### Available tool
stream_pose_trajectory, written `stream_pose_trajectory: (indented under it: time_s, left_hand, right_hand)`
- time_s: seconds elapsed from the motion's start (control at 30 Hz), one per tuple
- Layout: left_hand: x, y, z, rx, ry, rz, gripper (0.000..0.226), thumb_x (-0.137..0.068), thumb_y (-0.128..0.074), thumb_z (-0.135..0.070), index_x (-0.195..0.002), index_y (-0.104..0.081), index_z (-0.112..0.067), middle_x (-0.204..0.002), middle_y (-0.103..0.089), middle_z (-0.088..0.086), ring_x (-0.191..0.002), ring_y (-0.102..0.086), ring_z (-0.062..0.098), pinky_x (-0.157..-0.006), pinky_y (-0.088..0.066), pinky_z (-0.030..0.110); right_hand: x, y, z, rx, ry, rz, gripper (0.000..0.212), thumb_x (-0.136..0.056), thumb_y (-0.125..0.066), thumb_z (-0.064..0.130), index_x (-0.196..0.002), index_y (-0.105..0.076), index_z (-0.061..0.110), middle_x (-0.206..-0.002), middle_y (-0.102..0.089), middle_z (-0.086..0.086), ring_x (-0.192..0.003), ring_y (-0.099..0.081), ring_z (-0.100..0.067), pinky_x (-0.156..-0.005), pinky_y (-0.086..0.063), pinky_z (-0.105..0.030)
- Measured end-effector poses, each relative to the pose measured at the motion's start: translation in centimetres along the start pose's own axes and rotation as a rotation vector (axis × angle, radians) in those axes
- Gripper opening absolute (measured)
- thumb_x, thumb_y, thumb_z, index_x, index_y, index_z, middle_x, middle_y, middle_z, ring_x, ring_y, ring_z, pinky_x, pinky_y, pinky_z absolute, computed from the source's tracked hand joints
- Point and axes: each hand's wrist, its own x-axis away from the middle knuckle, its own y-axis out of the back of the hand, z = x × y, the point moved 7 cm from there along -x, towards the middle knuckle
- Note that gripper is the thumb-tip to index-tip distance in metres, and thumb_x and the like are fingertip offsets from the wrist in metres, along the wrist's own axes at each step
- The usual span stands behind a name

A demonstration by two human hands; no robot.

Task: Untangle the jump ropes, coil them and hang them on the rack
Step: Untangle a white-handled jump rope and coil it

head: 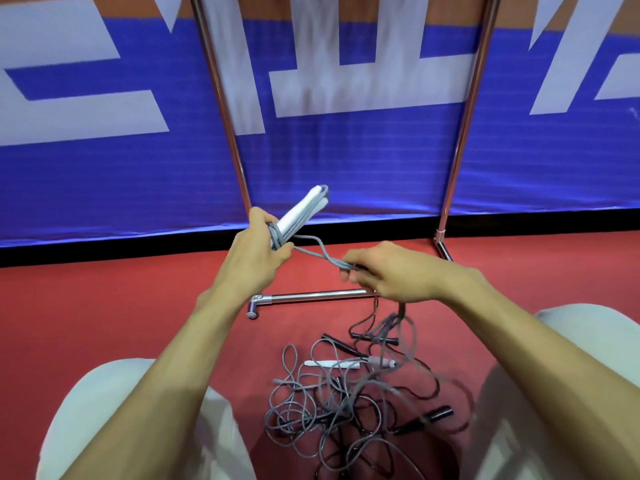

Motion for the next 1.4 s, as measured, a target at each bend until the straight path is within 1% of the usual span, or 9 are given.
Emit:
stream_pose_trajectory:
  time_s: [0.23, 0.43, 0.6, 0.73, 0.9, 1.03, 1.13, 1.23, 1.4]
  left_hand:
    - [0.1, -1.2, -0.1, -0.116, -0.041, 0.092, 0.034, -0.085, -0.07, -0.019, -0.099, -0.039, -0.02, -0.079, -0.056, 0.005, -0.06, -0.049, 0.02, -0.051, -0.034, 0.031]
    - [1.2, -3.0, -2.5, -0.204, -0.182, 0.264, 0.022, -0.075, -0.069, -0.014, -0.093, -0.061, -0.024, -0.068, -0.057, -0.005, -0.063, -0.054, 0.021, -0.057, -0.042, 0.03]
    - [2.7, -4.0, -4.2, -0.104, -0.213, 0.379, 0.048, -0.06, -0.087, -0.051, -0.075, -0.058, -0.015, -0.061, -0.051, 0.004, -0.043, -0.039, 0.012, -0.049, -0.043, 0.031]
    - [3.4, -4.1, -5.4, -0.065, -0.24, 0.372, 0.048, -0.06, -0.085, -0.057, -0.071, -0.064, -0.016, -0.053, -0.045, 0.001, -0.039, -0.033, 0.01, -0.047, -0.033, 0.028]
    - [4.0, -3.0, -6.1, 0.052, -0.302, 0.306, 0.026, -0.072, -0.08, -0.038, -0.067, -0.062, -0.02, -0.052, -0.045, -0.003, -0.043, -0.033, 0.009, -0.045, -0.031, 0.024]
    - [3.7, -1.5, -6.1, 0.266, -0.251, 0.252, 0.013, -0.08, -0.07, -0.022, -0.073, -0.06, -0.016, -0.056, -0.054, 0.005, -0.046, -0.042, 0.01, -0.047, -0.04, 0.035]
    - [3.0, -0.9, -5.5, 0.534, -0.13, 0.197, 0.013, -0.084, -0.058, -0.02, -0.097, -0.058, -0.02, -0.063, -0.065, 0.002, -0.055, -0.055, 0.016, -0.048, -0.04, 0.029]
    - [2.7, -0.5, -5.1, 0.726, -0.035, 0.142, 0.037, -0.095, -0.046, -0.007, -0.114, -0.049, -0.038, -0.067, -0.062, 0.011, -0.053, -0.051, 0.018, -0.043, -0.034, 0.024]
    - [1.8, 0.4, -3.8, 0.697, 0.015, 0.009, 0.016, -0.094, -0.044, -0.01, -0.094, -0.057, -0.018, -0.061, -0.06, 0.007, -0.048, -0.038, 0.019, -0.047, -0.03, 0.027]
  right_hand:
    - [2.0, 4.1, 1.3, 0.165, 0.22, -0.389, 0.027, -0.093, -0.044, 0.026, -0.099, -0.066, 0.011, -0.083, -0.065, 0.003, -0.077, -0.062, -0.023, -0.065, -0.051, -0.044]
    - [2.6, 6.2, 1.4, 0.101, 0.279, -0.636, 0.027, -0.09, -0.051, 0.033, -0.097, -0.072, 0.016, -0.084, -0.061, 0.0, -0.071, -0.06, -0.024, -0.056, -0.051, -0.043]
    - [2.8, 7.5, -1.1, -0.098, 0.076, -0.778, 0.013, -0.078, -0.074, 0.026, -0.083, -0.076, 0.014, -0.072, -0.066, -0.001, -0.062, -0.052, -0.011, -0.062, -0.045, -0.028]
    - [2.3, 6.7, -3.0, -0.388, -0.119, -0.727, 0.015, -0.07, -0.083, 0.024, -0.07, -0.072, 0.015, -0.058, -0.061, 0.01, -0.051, -0.049, -0.002, -0.055, -0.037, -0.013]
    - [1.2, 5.0, -4.8, -0.619, -0.233, -0.608, 0.019, -0.074, -0.079, 0.026, -0.064, -0.067, 0.015, -0.053, -0.059, 0.007, -0.046, -0.044, -0.003, -0.051, -0.037, -0.019]
    - [0.1, 3.4, -4.0, -0.801, -0.114, -0.525, 0.028, -0.082, -0.068, 0.02, -0.059, -0.054, 0.013, -0.057, -0.046, -0.003, -0.054, -0.038, -0.013, -0.052, -0.033, -0.025]
    - [-0.7, 2.0, -3.6, -0.831, -0.183, -0.448, 0.033, -0.089, -0.055, 0.025, -0.059, -0.051, 0.011, -0.052, -0.037, -0.001, -0.046, -0.031, -0.011, -0.046, -0.025, -0.022]
    - [-1.3, 0.5, -3.1, -0.732, -0.234, -0.349, 0.057, -0.1, -0.038, 0.045, -0.059, -0.058, 0.01, -0.048, -0.042, -0.005, -0.039, -0.041, -0.012, -0.044, -0.033, -0.021]
    - [-1.4, -3.0, -3.4, -0.494, -0.273, -0.004, 0.047, -0.095, -0.048, 0.046, -0.061, -0.056, 0.014, -0.051, -0.056, -0.006, -0.047, -0.058, -0.014, -0.054, -0.045, -0.019]
